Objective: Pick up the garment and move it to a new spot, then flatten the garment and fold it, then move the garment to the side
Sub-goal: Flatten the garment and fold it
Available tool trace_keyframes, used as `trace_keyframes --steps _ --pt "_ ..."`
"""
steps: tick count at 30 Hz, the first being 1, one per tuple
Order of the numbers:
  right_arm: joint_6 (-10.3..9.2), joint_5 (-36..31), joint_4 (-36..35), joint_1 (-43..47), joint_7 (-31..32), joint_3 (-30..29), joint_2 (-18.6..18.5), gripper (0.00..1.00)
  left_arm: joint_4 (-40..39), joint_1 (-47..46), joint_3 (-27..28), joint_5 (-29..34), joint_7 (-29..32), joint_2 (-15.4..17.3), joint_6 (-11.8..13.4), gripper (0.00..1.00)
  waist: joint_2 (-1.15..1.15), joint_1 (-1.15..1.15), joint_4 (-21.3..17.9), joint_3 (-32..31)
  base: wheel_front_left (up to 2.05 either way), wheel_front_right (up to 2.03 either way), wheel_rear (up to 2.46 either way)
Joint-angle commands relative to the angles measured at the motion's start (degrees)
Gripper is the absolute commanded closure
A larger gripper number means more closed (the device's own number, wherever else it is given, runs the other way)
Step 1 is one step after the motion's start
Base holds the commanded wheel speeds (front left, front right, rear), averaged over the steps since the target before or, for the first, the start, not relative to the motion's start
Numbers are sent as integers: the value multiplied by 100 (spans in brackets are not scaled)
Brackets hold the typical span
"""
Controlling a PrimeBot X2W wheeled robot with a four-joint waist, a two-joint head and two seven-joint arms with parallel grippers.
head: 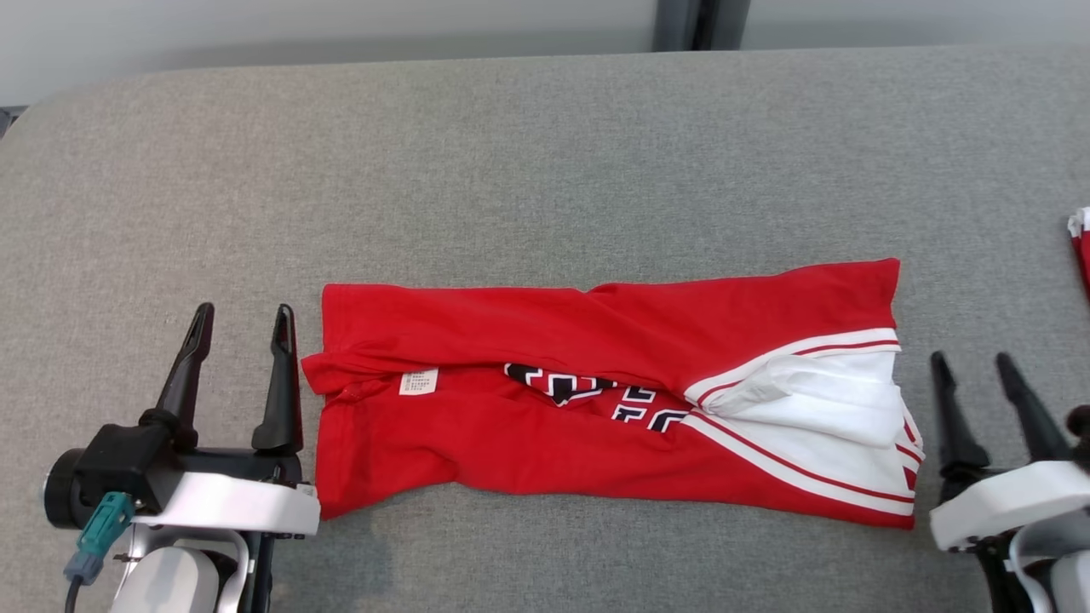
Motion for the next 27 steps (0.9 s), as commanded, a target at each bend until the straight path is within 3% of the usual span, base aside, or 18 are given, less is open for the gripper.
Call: trace_keyframes --steps 1,13,16,27 --pt "-3 96 181 -99 29 115 -1 0 26 -125 -18 47 -21 -23 -44 0 0 0 49 55 0 0 0" --pt "0 831 1687 -523 145 1249 24 0 171 -354 -32 90 -21 -144 -210 0 0 0 142 229 0 0 0" --pt "13 1040 1861 -538 133 1568 -7 100 215 -352 -7 109 -21 -166 -242 0 0 0 139 217 0 0 0" --pt "-10 1625 1647 -685 -389 1693 -681 100 214 -278 122 201 -21 -165 -294 0 0 0 -72 167 0 0 0"
